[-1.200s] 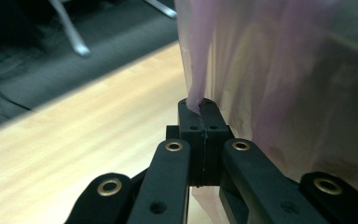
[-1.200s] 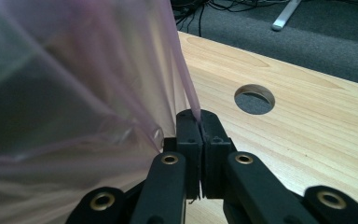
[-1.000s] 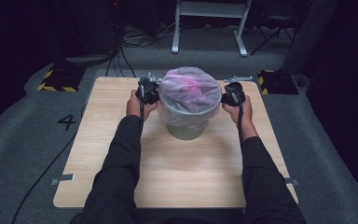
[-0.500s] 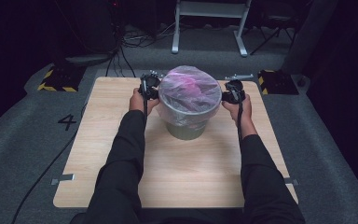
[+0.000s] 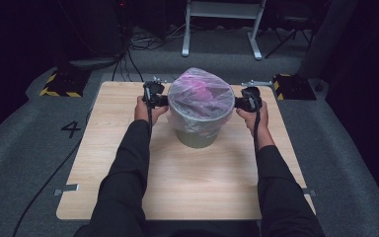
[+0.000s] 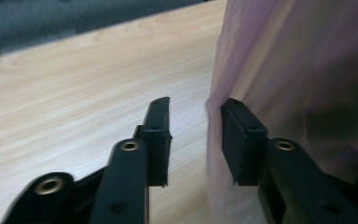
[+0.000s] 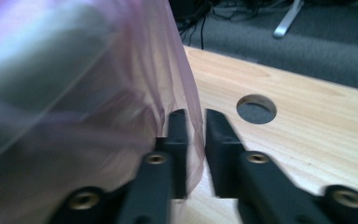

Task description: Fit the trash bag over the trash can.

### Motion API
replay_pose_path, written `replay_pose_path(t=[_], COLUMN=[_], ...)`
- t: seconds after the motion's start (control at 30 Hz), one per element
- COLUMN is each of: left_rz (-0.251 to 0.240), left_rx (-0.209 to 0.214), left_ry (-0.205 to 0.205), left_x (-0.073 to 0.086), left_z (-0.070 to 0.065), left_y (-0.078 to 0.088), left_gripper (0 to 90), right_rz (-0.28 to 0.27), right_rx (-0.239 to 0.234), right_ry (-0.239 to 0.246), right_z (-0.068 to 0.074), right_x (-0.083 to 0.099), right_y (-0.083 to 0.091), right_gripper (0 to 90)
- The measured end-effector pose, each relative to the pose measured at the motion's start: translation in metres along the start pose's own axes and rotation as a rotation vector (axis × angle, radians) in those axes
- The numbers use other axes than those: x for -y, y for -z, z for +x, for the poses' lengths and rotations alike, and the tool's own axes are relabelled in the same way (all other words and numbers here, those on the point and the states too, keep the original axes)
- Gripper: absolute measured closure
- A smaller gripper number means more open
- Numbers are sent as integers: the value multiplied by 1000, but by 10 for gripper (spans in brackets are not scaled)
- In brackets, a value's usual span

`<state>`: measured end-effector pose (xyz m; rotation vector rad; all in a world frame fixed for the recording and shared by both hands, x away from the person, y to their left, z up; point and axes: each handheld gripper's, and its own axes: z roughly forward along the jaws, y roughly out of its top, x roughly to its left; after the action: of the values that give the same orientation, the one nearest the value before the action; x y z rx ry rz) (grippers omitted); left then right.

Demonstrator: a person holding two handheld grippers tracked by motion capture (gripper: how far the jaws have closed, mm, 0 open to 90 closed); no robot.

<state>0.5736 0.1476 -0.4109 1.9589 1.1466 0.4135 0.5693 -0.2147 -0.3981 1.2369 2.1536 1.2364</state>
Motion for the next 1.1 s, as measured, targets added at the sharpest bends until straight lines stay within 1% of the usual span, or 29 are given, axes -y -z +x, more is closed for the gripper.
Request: replay_pose_path(t=[0.03, 0.07, 0.13, 0.17, 0.2, 0.23, 0.27, 0.3, 0.33, 0.37, 0.4, 0.43, 0.47, 0.5, 0.57, 0.6, 0.67, 0.73, 0.77, 0.8, 0.83, 0.87, 0.9, 0.93, 0.97, 1.0, 1.03, 1.07, 1.1], left_rz=[-16, -28, -65, -90, -96, -105, -111, -120, -124, -124, -126, -138, -141, -142, -171, -181, -183, -186, -184, -172, -166, -166, -159, -160, -155, -143, -131, -126, -116], left_rx=[-3, -18, -40, -34, -21, -20, -24, -23, -11, 0, -2, 10, 31, 47, 78, 105, 113, 121, 113, 122, 134, 120, 126, 127, 112, 99, 100, 99, 78], left_ry=[-19, -26, -35, -45, -56, -80, -108, -127, -151, -183, -205, -231, -240, -253, -286, -303, -332, -360, -374, -395, -416, -423, -428, -433, -438, -450, -466, -468, -483], left_x=[3, 5, 12, 17, 19, 23, 26, 30, 34, 40, 43, 49, 53, 57, 66, 69, 70, 69, 68, 67, 66, 66, 64, 64, 63, 62, 60, 60, 59], left_z=[1, 2, 6, 8, 9, 8, 6, 4, 2, -2, -6, -11, -15, -21, -34, -41, -52, -63, -67, -70, -73, -75, -77, -78, -79, -81, -81, -82, -83], left_y=[6, 10, 24, 32, 37, 43, 49, 54, 60, 66, 69, 74, 77, 81, 88, 91, 92, 93, 92, 90, 88, 85, 83, 81, 79, 77, 75, 73, 72], left_gripper=[519, 519, 390, 352, 321, 301, 280, 275, 259, 248, 244, 238, 236, 229, 209, 208, 199, 199, 202, 230, 272, 279, 310, 362, 377, 443, 509, 548, 603], right_rz=[-18, -18, -30, -40, -40, -43, -52, -58, -58, -55, -51, -49, -53, -61, -71, -73, -82, -88, -91, -89, -81, -70, -55, -37, -19, -3, 9, 10, 11], right_rx=[7, 7, 23, 23, 17, 24, 15, -12, -28, -33, -46, -50, -54, -73, -88, -95, -98, -95, -92, -82, -73, -74, -80, -68, -40, -16, -12, 0, 17], right_ry=[15, 15, 18, 29, 47, 52, 55, 60, 71, 90, 123, 143, 166, 186, 220, 242, 285, 330, 358, 390, 418, 446, 472, 496, 521, 540, 546, 544, 536], right_z=[-1, -1, -3, -4, -5, -5, -6, -7, -7, -5, -2, 0, 4, 7, 13, 17, 26, 37, 42, 48, 53, 57, 60, 62, 64, 64, 64, 62, 62], right_x=[3, 3, 6, 8, 9, 11, 13, 15, 17, 20, 24, 27, 31, 35, 43, 46, 50, 50, 50, 49, 49, 48, 48, 48, 49, 49, 50, 50, 50], right_y=[8, 8, 15, 19, 24, 27, 31, 35, 39, 42, 47, 50, 54, 58, 66, 69, 75, 79, 80, 81, 81, 80, 78, 75, 72, 68, 65, 61, 59], right_gripper=[660, 660, 586, 561, 542, 520, 491, 472, 453, 423, 396, 381, 363, 355, 314, 312, 302, 305, 314, 333, 365, 424, 458, 475, 492, 498, 501, 505, 511])
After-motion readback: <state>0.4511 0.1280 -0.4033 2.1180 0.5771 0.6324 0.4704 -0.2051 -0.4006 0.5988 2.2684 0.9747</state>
